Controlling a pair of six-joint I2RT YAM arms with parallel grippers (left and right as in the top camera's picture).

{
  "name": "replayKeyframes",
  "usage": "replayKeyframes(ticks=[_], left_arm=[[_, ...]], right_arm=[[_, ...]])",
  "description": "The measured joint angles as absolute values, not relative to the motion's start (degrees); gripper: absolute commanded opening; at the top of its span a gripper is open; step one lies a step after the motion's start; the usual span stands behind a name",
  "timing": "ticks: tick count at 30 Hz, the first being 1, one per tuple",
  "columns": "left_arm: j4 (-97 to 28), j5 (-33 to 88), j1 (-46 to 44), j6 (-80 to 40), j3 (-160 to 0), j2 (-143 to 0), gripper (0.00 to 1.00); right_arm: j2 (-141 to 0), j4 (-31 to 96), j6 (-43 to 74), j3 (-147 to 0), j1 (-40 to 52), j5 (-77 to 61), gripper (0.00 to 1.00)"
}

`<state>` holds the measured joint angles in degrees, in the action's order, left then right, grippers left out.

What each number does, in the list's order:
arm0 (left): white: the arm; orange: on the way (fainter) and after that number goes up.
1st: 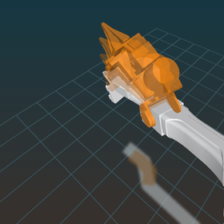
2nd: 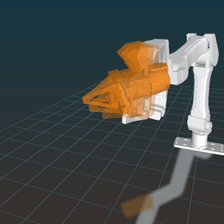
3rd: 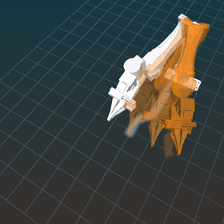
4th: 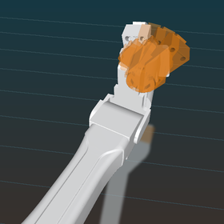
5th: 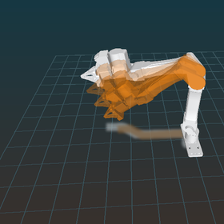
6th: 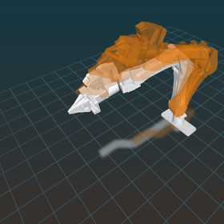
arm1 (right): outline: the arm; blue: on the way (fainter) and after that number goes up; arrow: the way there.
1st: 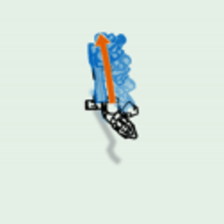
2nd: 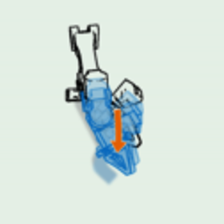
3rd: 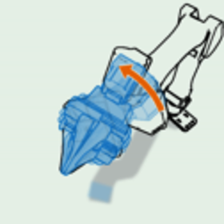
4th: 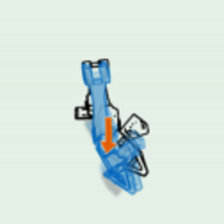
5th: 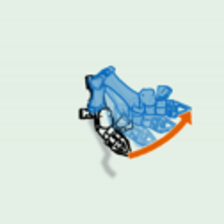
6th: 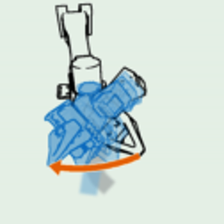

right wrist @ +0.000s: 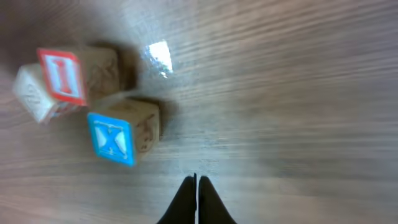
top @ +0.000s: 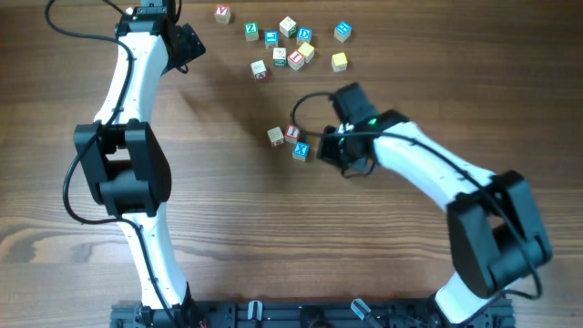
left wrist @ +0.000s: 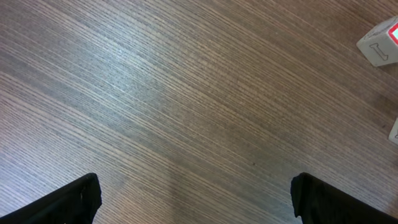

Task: Form a circle
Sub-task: 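Move the right gripper up to the yellow 'S' block in the cluster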

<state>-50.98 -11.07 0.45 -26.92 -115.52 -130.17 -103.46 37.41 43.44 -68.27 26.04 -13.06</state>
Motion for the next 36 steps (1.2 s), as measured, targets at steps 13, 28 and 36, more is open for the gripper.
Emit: replayKeyframes(ticks=[13, 28, 36], left_arm=[[-51.0, -11.1, 0.4, -26.9, -115.5, -130.2, 1.0], [-51.0, -11.1, 0.4, -26.9, -115.5, -130.2, 1.0], [-51.0, -11.1, 0.4, -26.9, -115.5, -130.2, 1.0]], right_arm=[[-100.2, 62.6, 23.9, -116.2, 18.5, -11.2, 0.17], [-106.9, 53.6, 5.7, -119.9, 18.5, -8.1, 0.9], [-119.5, 48.3, 4.6, -119.8, 18.5, -1.0, 0.92]])
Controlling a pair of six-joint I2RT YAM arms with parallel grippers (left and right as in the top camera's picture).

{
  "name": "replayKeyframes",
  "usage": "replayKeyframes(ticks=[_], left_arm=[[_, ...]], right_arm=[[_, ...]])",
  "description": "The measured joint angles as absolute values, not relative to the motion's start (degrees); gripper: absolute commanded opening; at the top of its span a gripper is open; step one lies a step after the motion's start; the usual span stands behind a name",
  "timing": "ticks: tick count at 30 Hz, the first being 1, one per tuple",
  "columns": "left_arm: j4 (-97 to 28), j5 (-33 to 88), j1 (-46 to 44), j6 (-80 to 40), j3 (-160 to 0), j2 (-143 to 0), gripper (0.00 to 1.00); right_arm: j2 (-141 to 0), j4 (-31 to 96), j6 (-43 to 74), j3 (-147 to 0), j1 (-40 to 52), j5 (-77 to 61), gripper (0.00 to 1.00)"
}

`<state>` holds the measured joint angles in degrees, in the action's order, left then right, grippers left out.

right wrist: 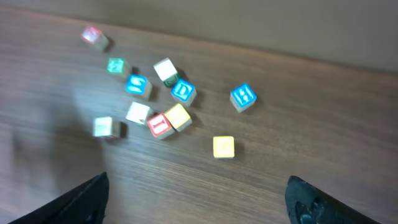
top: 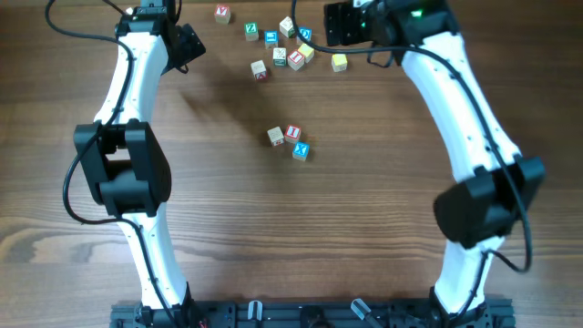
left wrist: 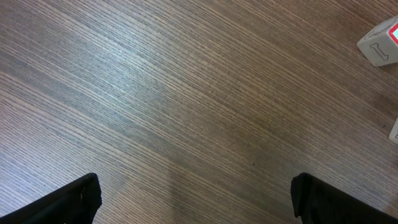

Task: Form a circle
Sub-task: 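Move the right gripper up to the yellow 'S' block in the cluster, then lower and close the right gripper on the yellow 'S' block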

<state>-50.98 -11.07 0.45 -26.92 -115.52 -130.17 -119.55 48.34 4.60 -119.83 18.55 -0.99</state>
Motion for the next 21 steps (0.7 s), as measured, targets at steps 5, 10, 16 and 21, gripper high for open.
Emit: replayKeyframes(ticks=[5, 10, 16, 21], left_arm=[[-51.0, -11.1, 0.4, -26.9, -115.5, -130.2, 1.0], [-51.0, -11.1, 0.4, -26.9, -115.5, -130.2, 1.0], [-51.0, -11.1, 0.4, -26.9, -115.5, -130.2, 1.0], [-51.0, -11.1, 0.4, -26.9, -115.5, -130.2, 1.0]], right_arm=[[-126.5, 46.2, 4.6, -119.8, 18.5, -0.4, 0.97], [-131.0, 43.6, 4.3, -119.8, 18.4, -0.1, 1.0], [-136.1, 40.0, 3.7, -119.8, 18.0, 0.1, 0.94], [-139.0, 38.9, 3.0, -119.8, 17.8, 0.1, 0.76]])
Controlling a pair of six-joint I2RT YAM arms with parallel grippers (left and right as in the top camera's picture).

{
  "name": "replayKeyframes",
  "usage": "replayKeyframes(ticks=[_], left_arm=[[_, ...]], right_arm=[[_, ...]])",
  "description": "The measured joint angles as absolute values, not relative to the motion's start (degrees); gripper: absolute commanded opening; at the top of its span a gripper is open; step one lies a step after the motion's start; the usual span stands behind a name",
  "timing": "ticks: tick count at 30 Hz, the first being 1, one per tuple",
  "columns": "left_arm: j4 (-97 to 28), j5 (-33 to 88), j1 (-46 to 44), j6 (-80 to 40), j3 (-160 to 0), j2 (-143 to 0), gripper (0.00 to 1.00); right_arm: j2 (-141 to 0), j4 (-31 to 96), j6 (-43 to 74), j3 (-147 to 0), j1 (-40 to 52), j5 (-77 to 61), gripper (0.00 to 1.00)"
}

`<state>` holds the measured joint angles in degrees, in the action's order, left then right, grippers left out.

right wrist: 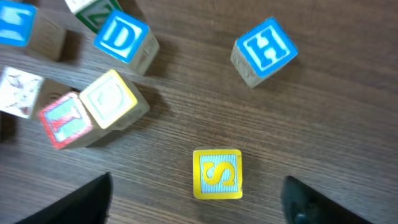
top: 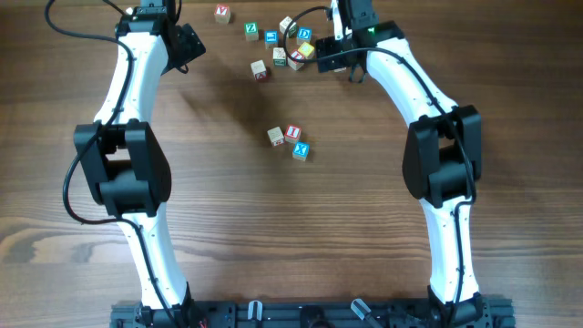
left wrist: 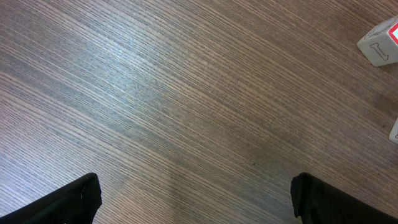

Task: Form a circle
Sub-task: 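Lower and close the right gripper on the yellow 'S' block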

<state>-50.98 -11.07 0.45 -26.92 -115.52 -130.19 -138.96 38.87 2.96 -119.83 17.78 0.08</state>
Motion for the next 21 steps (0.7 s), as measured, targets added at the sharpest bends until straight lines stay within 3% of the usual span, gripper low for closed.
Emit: replayKeyframes(ticks=[2, 6, 12, 15, 21], left_arm=[[-51.0, -11.1, 0.4, -26.9, -115.5, -130.2, 1.0], [-51.0, -11.1, 0.4, -26.9, -115.5, -130.2, 1.0], [-51.0, -11.1, 0.4, -26.9, -115.5, -130.2, 1.0], [-51.0, -11.1, 0.4, -26.9, -115.5, -130.2, 1.0], [-51.0, -11.1, 0.4, -26.9, -115.5, -130.2, 1.0]], right_arm=[[-139.6, 38.8, 2.5, -119.8, 17.7, 0.1, 0.72], [-139.7, 38.3, 1.6, -119.3, 17.6, 1.2, 0.41], [-139.7, 38.3, 1.4, -119.3, 17.1, 2.0, 0.41], [-139.7, 38.5, 1.0, -119.3, 17.0, 2.0, 0.47], [-139.7, 38.5, -1.2, -119.3, 17.0, 0.9, 0.45]])
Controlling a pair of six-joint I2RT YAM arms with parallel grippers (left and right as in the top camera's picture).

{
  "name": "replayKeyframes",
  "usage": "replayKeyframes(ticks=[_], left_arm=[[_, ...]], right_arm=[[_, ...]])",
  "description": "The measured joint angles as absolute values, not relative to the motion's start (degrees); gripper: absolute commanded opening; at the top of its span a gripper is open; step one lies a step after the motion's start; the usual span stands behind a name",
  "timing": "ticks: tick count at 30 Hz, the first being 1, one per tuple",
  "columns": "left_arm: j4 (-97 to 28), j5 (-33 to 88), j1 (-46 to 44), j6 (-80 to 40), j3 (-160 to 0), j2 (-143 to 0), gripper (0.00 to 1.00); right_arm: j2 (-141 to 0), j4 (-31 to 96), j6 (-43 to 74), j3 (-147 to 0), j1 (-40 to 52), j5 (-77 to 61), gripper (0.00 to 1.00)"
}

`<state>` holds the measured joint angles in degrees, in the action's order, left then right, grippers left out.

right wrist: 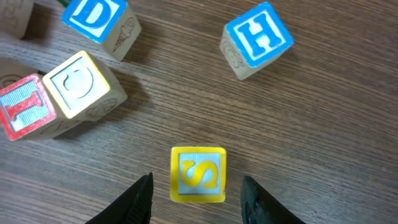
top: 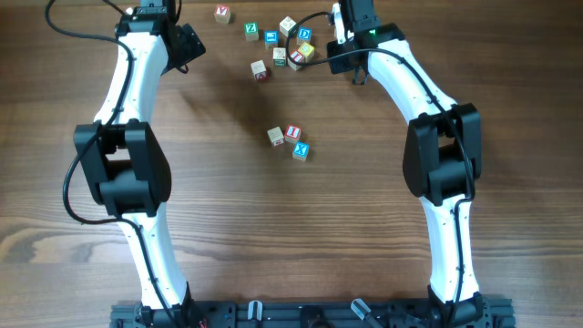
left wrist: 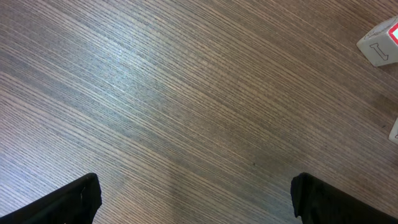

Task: Form a circle
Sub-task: 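Lower and close the right gripper on the yellow 'S' block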

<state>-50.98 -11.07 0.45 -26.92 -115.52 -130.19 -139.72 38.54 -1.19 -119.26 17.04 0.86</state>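
Note:
Yellow S block (right wrist: 198, 174) lies flat on the wooden table (right wrist: 323, 124). My right gripper (right wrist: 196, 186) is open just above it, one finger on each side and neither touching; in the overhead view the right gripper (top: 341, 56) hides that block. Close by lie a blue H block (right wrist: 257, 39), a blue D block (right wrist: 96, 15), a yellow block (right wrist: 81, 84) and a red I block (right wrist: 25, 109). Three blocks (top: 292, 133) sit together mid-table. My left gripper (left wrist: 196, 190) is open over bare wood at the back left.
More letter blocks lie scattered along the back edge (top: 250, 30), left of the right gripper. A white block with a red face (left wrist: 379, 43) shows at the top right of the left wrist view. The left arm (top: 137, 82) stretches up the left side.
My right gripper has come down closer to the yellow S block, and its fingers now stand narrower, one on each side of it. The left arm and the blocks have not moved.
My right gripper was shut next to the blue X block of the mid-table trio. Then it was open, high over the back cluster. Then it hung wide open above the S block, and now it straddles that block. The left arm stayed put throughout.

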Motion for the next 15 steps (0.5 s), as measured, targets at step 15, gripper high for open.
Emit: replayKeyframes(ticks=[15], left_arm=[[-51.0, -11.1, 0.4, -26.9, -115.5, -130.2, 1.0]], right_arm=[[-140.6, 38.0, -2.1, -119.2, 17.0, 0.0, 0.51]])
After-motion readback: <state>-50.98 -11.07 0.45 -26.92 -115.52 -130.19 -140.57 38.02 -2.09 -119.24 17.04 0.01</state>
